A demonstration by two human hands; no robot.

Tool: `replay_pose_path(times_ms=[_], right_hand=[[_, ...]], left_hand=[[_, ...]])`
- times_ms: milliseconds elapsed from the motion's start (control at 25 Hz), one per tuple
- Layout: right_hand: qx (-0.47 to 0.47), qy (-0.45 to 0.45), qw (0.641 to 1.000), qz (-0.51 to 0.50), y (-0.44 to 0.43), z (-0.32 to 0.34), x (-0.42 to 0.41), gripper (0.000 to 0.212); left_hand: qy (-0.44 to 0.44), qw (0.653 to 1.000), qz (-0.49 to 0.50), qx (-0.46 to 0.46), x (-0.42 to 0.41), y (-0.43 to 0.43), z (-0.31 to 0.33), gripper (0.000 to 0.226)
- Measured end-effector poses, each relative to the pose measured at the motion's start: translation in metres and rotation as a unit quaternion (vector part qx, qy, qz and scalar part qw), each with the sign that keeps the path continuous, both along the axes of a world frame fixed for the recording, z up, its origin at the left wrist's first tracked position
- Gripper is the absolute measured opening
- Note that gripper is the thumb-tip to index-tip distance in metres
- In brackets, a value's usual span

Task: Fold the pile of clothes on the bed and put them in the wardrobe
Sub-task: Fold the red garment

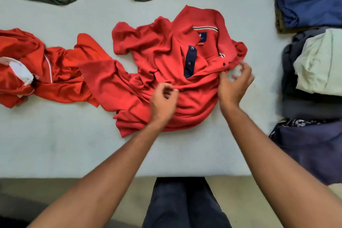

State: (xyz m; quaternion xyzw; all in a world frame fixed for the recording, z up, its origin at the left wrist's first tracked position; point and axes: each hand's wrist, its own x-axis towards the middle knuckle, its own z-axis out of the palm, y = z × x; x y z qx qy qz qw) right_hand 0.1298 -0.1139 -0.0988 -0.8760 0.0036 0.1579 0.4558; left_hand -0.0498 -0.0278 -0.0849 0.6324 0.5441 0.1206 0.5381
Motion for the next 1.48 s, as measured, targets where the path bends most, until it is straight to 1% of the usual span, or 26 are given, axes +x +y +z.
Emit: replay_pose_path(times_ms=[40,80,120,240,320,440,480,520,600,680,720,800,840,880,920,960,1000,1040,1080,1120,1160,1240,1280,1360,1400,1480], right_hand=[[0.053,0.113,0.986,-0.112,-0.002,-0.005,-0.016,0.039],[0.076,0.196,0.961,-0.180,-0.007,-0.009,-0.035,0.032],[0.086,0.245,0.947,-0.192,-0.014,-0.013,-0.055,0.029],[0.060,0.270,0.951,-0.140,-0.041,-0.014,-0.121,0.025],[0.098,0.358,0.918,-0.139,-0.051,-0.008,-0.153,0.028],[0.136,0.470,0.861,-0.136,-0.044,-0.002,-0.170,0.057],[0.143,0.471,0.860,-0.139,-0.038,0.000,-0.171,0.066],[0.148,0.457,0.865,-0.142,-0.033,0.004,-0.171,0.069],[0.125,0.377,0.903,-0.162,-0.026,0.016,-0.159,0.059],[0.098,0.281,0.943,-0.146,-0.027,0.035,-0.141,0.055],[0.086,0.232,0.964,-0.095,-0.034,0.048,-0.134,0.060],[-0.002,0.140,0.989,0.056,-0.060,0.071,-0.121,0.069],[-0.094,0.126,0.978,0.140,-0.079,0.076,-0.115,0.069],[-0.209,0.151,0.941,0.220,-0.096,0.078,-0.108,0.069],[-0.326,0.193,0.877,0.296,-0.113,0.074,-0.099,0.069],[-0.410,0.230,0.810,0.351,-0.127,0.073,-0.088,0.068],[-0.448,0.229,0.777,0.378,-0.136,0.071,-0.076,0.066],[-0.444,0.190,0.791,0.374,-0.137,0.071,-0.061,0.062],[-0.407,0.132,0.833,0.350,-0.132,0.068,-0.048,0.056],[-0.346,0.077,0.882,0.312,-0.119,0.068,-0.035,0.052],[-0.275,0.039,0.920,0.278,-0.101,0.060,-0.016,0.051],[-0.154,0.069,0.961,0.217,-0.053,0.034,0.026,0.070],[-0.125,0.089,0.968,0.199,-0.031,0.011,0.048,0.082],[-0.129,0.106,0.966,0.200,0.002,-0.022,0.080,0.095],[-0.120,0.119,0.965,0.201,0.015,-0.024,0.086,0.092],[-0.055,0.155,0.971,0.175,0.037,-0.013,0.093,0.069]], left_hand=[[0.042,0.995,-0.012,0.084,-0.025,0.015,-0.007,0.022],[0.101,0.983,-0.041,0.145,-0.053,0.032,-0.012,0.034],[0.163,0.967,-0.079,0.181,-0.082,0.044,-0.017,0.045],[0.287,0.918,-0.178,0.206,-0.157,0.072,-0.024,0.067],[0.311,0.896,-0.239,0.207,-0.180,0.087,-0.029,0.070],[0.265,0.837,-0.404,0.256,-0.174,0.097,-0.027,0.053],[0.247,0.819,-0.442,0.269,-0.169,0.095,-0.025,0.049],[0.240,0.815,-0.452,0.271,-0.163,0.088,-0.020,0.045],[0.263,0.841,-0.414,0.229,-0.154,0.066,-0.010,0.037],[0.263,0.882,-0.369,0.131,-0.148,0.031,0.008,0.032],[0.251,0.890,-0.377,0.061,-0.147,0.004,0.017,0.031],[0.242,0.867,-0.429,-0.081,-0.144,-0.052,0.030,0.035],[0.253,0.848,-0.447,-0.132,-0.145,-0.080,0.035,0.037],[0.271,0.837,-0.451,-0.149,-0.145,-0.097,0.038,0.038],[0.289,0.839,-0.444,-0.124,-0.142,-0.103,0.034,0.038],[0.294,0.853,-0.424,-0.083,-0.135,-0.099,0.029,0.039],[0.271,0.881,-0.386,-0.035,-0.125,-0.087,0.021,0.041],[0.230,0.912,-0.339,0.006,-0.109,-0.067,0.015,0.043],[0.179,0.938,-0.289,0.061,-0.092,-0.042,0.010,0.041],[0.132,0.949,-0.255,0.130,-0.073,-0.014,0.005,0.040],[0.112,0.944,-0.235,0.203,-0.050,0.017,0.001,0.043],[0.128,0.921,-0.213,0.301,-0.005,0.080,0.000,0.058],[0.149,0.914,-0.220,0.308,0.019,0.112,0.002,0.070],[0.193,0.911,-0.269,0.244,0.062,0.162,0.002,0.094],[0.235,0.902,-0.298,0.204,0.078,0.176,0.000,0.103],[0.320,0.870,-0.334,0.172,0.101,0.193,-0.010,0.102]])
